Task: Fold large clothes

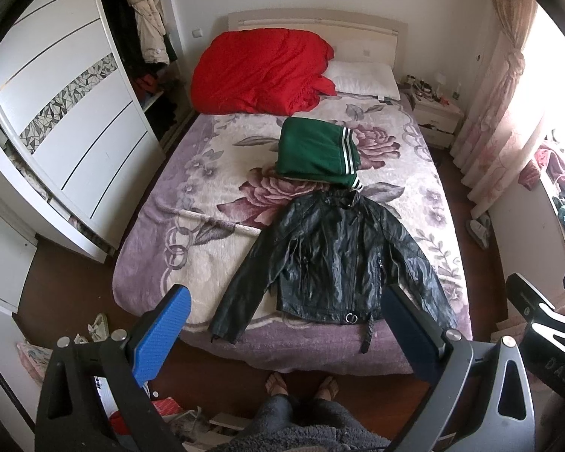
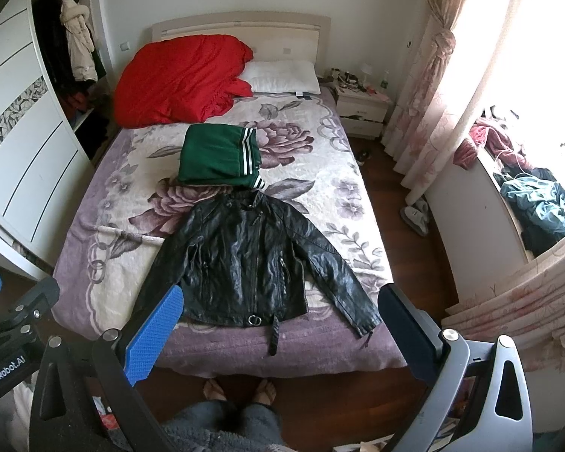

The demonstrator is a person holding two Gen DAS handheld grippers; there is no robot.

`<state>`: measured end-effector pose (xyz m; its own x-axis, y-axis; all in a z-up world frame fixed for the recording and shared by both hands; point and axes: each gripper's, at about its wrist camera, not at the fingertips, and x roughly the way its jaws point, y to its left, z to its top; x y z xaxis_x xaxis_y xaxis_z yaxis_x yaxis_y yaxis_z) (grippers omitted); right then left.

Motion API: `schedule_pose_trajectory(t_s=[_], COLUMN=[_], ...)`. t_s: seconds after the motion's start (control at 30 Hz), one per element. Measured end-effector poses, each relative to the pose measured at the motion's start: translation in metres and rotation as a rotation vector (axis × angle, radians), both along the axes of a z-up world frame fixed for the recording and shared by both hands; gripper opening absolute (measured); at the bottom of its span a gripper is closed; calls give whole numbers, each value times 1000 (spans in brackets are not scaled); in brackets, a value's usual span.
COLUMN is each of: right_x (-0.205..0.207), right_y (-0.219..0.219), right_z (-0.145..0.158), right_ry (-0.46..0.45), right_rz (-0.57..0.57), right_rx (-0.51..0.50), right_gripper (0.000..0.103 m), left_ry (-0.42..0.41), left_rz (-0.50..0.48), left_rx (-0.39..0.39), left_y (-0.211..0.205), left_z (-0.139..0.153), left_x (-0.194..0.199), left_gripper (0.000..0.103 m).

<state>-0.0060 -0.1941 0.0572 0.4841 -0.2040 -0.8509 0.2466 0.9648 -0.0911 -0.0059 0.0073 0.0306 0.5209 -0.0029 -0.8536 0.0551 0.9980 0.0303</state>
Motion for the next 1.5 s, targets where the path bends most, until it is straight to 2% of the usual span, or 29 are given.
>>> schedule_pose_trajectory(t_s=[0.5, 0.6, 1.5], right_x=[3, 11, 8], right_y=[0, 7, 6], right_z=[6, 25, 22], right_ry=[-8, -8, -17], right_rz=[0, 2, 0], right_rx=[0, 2, 3], right_gripper=[103, 103, 103], left_ry=[-5, -8, -25], left_rz=[-1, 1, -8], left_rx=[-1, -2, -2], left_y=[0, 1, -6], left_z=[6, 11, 22], left_x=[5, 10, 27], left_gripper=[103, 103, 103])
